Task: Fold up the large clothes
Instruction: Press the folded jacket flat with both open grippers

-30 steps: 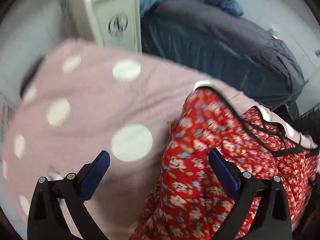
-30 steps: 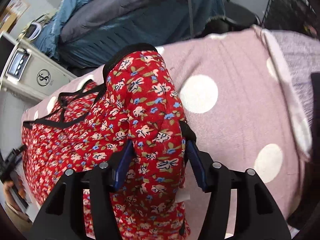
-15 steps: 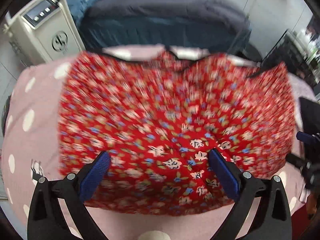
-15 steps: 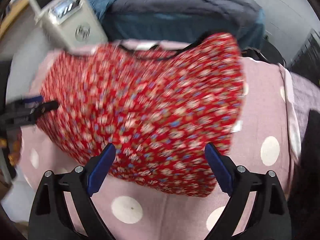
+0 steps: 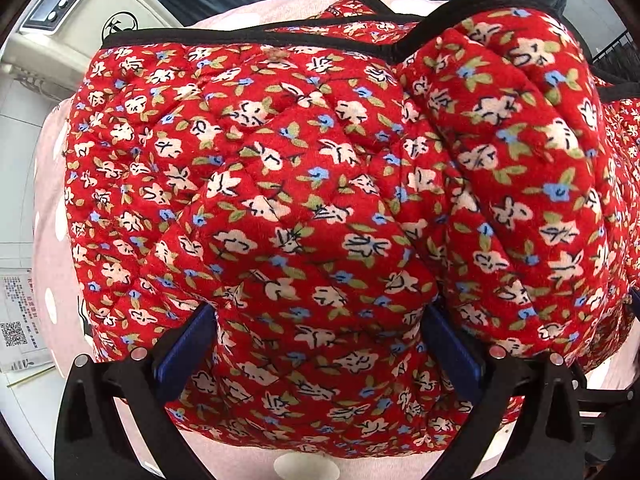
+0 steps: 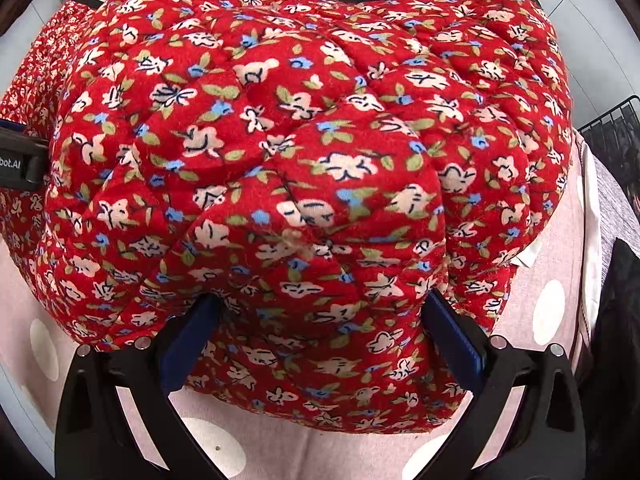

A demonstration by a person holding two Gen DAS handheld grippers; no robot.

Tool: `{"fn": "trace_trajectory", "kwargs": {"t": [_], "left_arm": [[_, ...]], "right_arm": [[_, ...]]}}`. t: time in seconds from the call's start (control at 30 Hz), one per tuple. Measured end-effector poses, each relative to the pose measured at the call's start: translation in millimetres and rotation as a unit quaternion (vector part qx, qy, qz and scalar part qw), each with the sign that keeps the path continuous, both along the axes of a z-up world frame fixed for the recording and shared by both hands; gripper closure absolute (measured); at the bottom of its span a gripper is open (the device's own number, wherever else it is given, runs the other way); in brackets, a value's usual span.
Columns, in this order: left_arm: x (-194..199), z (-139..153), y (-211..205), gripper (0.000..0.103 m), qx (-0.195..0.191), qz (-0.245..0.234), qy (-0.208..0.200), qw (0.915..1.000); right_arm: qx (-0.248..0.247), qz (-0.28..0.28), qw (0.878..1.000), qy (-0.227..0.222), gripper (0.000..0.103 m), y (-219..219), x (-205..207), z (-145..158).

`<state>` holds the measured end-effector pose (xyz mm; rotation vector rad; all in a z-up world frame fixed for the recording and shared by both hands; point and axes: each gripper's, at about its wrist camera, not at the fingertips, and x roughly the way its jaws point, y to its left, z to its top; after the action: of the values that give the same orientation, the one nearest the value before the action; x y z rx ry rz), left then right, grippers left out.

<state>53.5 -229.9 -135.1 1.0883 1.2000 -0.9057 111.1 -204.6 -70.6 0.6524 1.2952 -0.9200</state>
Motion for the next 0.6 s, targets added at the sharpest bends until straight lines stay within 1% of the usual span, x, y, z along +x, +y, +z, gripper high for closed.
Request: {"fn": "trace_trajectory", "kwargs": {"t": [0.03, 0.07, 0.1, 0.2, 0.33, 0.4, 0.53, 0.6], "left_arm": [[2.0, -1.2, -4.3, 0.003, -0.001, 0.0, -0.002, 1.0], [-2.5, 2.2, 14.2, 0.003, -0.001, 0.002, -0.003, 1.0], [-2.8, 1.6, 14.6, 0.003, -0.002, 0.003, -0.005, 1.0], [-15.2, 3.1, 20.9, 0.004, -0.008, 0.001, -0.007, 0.9999], [-23.1, 10.7, 39.6, 0.004, -0.042, -0.008, -0.015, 0.999], [-25.3, 15.4, 50.3, 0.004, -0.06, -0.012, -0.016, 0.998], [-27.9, 18.3, 62.8, 0.004, -0.079, -0.015, -0.018, 0.9966], [-30.2, 19.0, 67.6, 0.004, -0.083, -0.016, -0.022, 0.9962]], "right_arm": [[-0.004, 0.001, 1.0, -0.004, 0.004, 1.7, -1.3, 0.4], [-0.008, 0.002, 1.0, -0.007, 0.004, 1.7, -8.6, -1.9], [-0.013, 0.003, 1.0, -0.01, 0.004, 6.6, -13.8, -7.3], [-0.031, 0.003, 0.999, -0.017, 0.004, 15.9, -21.9, -6.5], [-0.052, -0.001, 0.998, -0.038, 0.004, 57.7, -46.2, 2.7], [-0.057, -0.001, 0.997, -0.056, 0.004, 67.6, -58.4, 8.4], [-0.047, 0.013, 0.995, -0.081, 0.004, 81.9, -84.3, 20.0], [-0.037, 0.009, 0.996, -0.079, 0.004, 85.9, -95.1, 26.8]]}}
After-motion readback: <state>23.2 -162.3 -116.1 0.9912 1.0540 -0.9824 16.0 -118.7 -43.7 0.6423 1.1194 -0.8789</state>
